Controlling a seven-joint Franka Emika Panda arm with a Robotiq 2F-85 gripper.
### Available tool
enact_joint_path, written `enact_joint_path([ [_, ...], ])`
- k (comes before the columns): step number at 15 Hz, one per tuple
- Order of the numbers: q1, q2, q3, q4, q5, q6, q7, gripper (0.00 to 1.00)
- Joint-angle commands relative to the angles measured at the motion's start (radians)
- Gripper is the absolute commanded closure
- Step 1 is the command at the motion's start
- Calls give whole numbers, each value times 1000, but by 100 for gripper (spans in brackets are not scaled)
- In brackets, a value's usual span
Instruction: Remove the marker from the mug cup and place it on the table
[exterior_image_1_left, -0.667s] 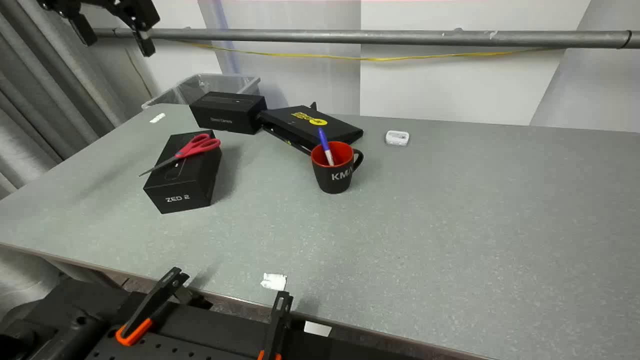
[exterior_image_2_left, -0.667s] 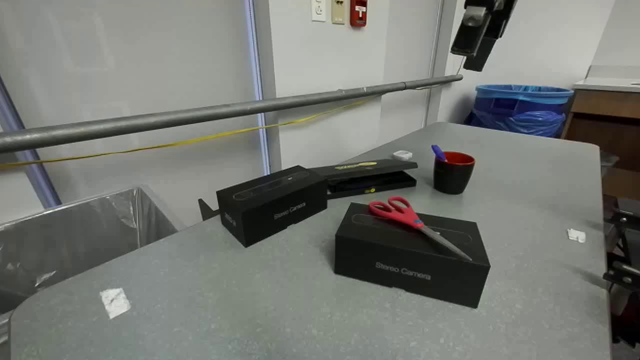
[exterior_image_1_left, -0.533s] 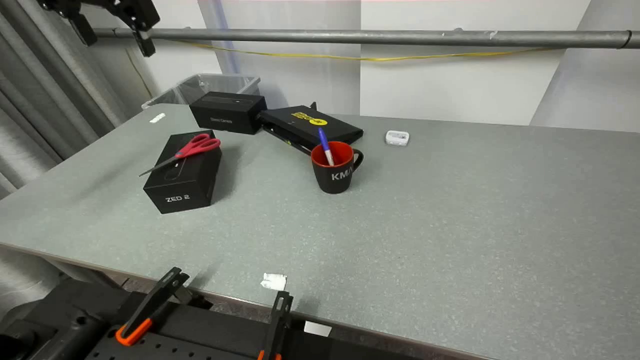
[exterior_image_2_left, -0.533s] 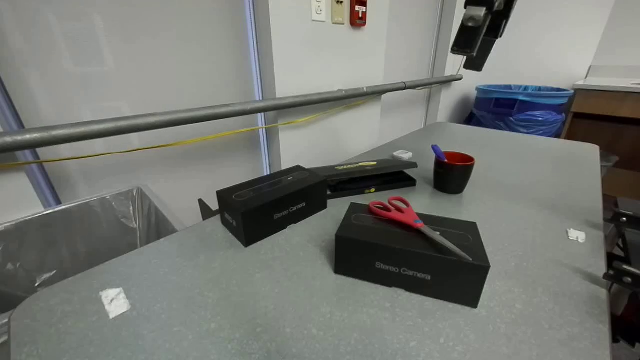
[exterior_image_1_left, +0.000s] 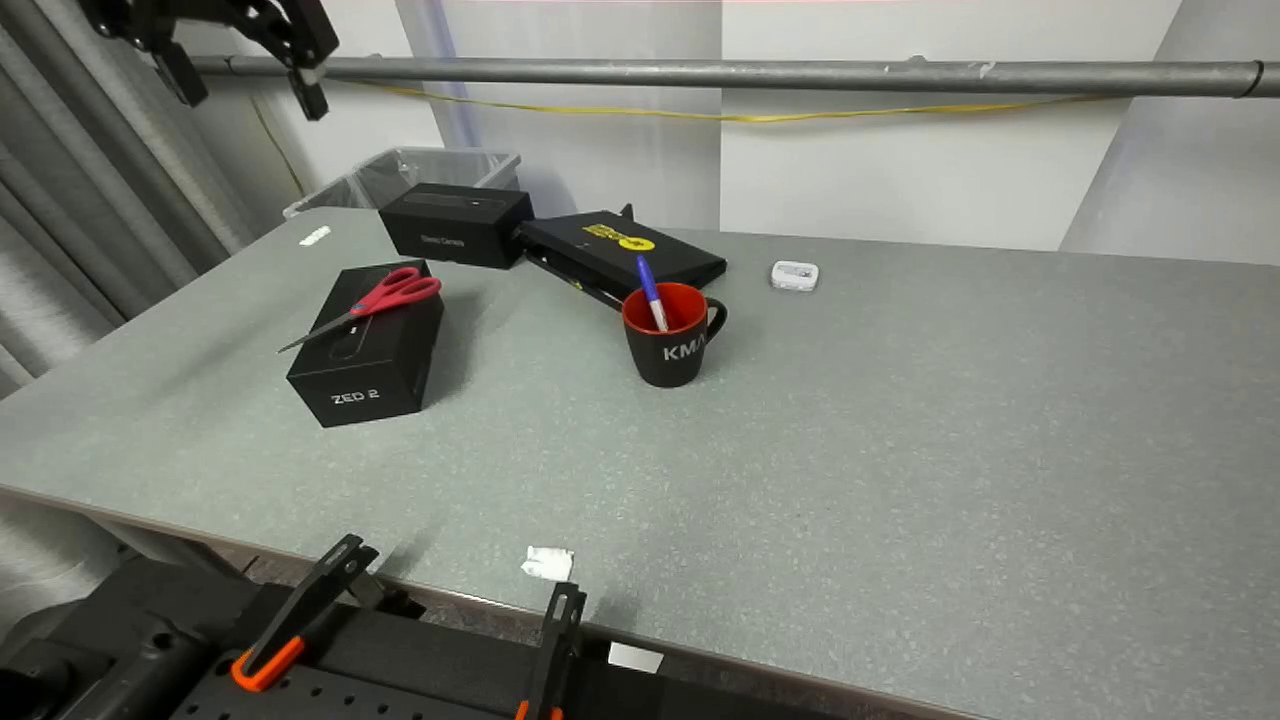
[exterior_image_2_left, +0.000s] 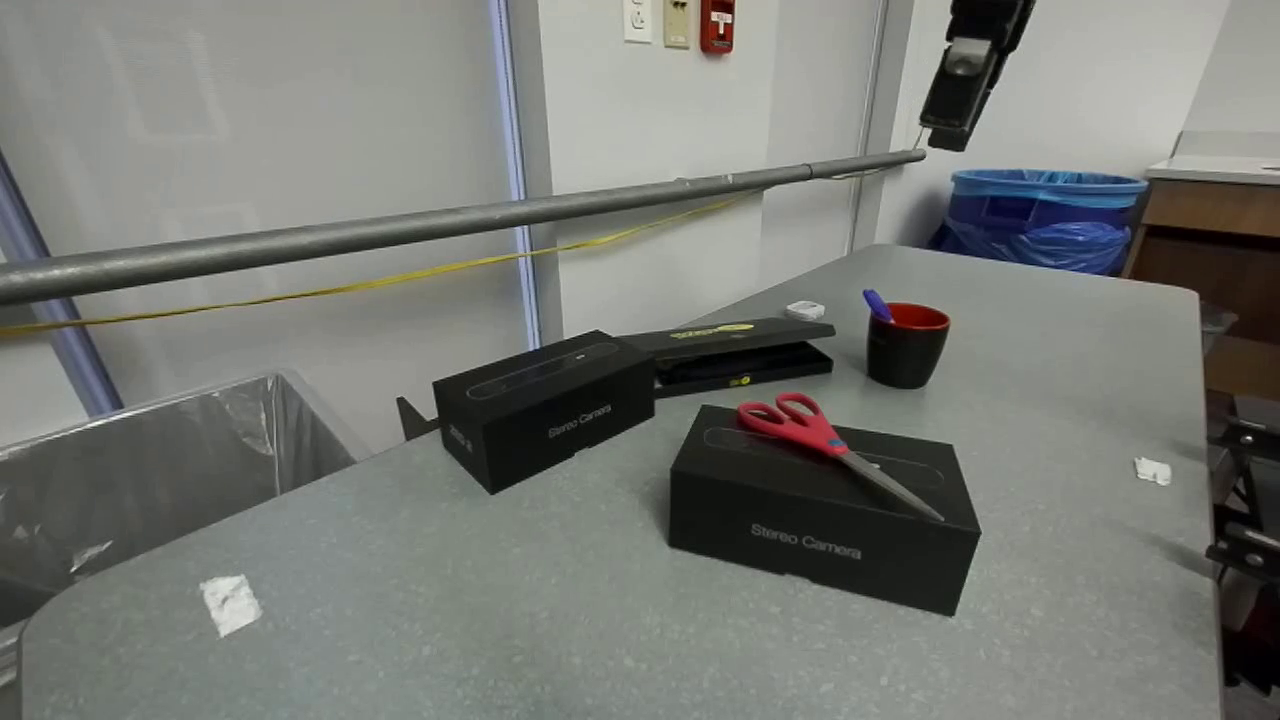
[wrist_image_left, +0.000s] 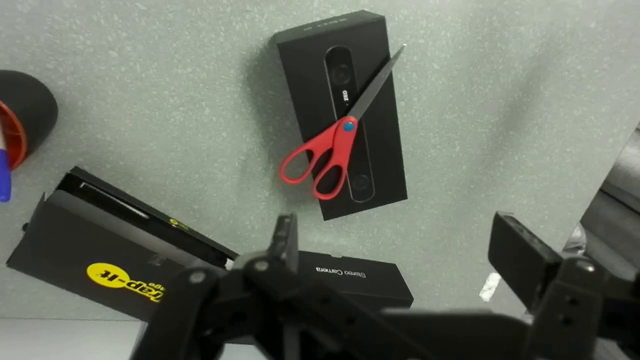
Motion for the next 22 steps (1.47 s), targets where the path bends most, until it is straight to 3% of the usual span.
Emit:
enact_joint_path([
  [1,-51,-26,-71,-50,-105,-22,-175,0],
  [5,-155,-13,-165,-83,-266,56,-272,0],
  [7,-196,-2,-206,-85,-298,102,-285,0],
  [9,-209,-3,-241,-64,-267,39,-296,0],
  [16,-208,0,-241,-69,-270,54,-285,0],
  [22,-243,216,-246,-15,-376,234,-290,0],
])
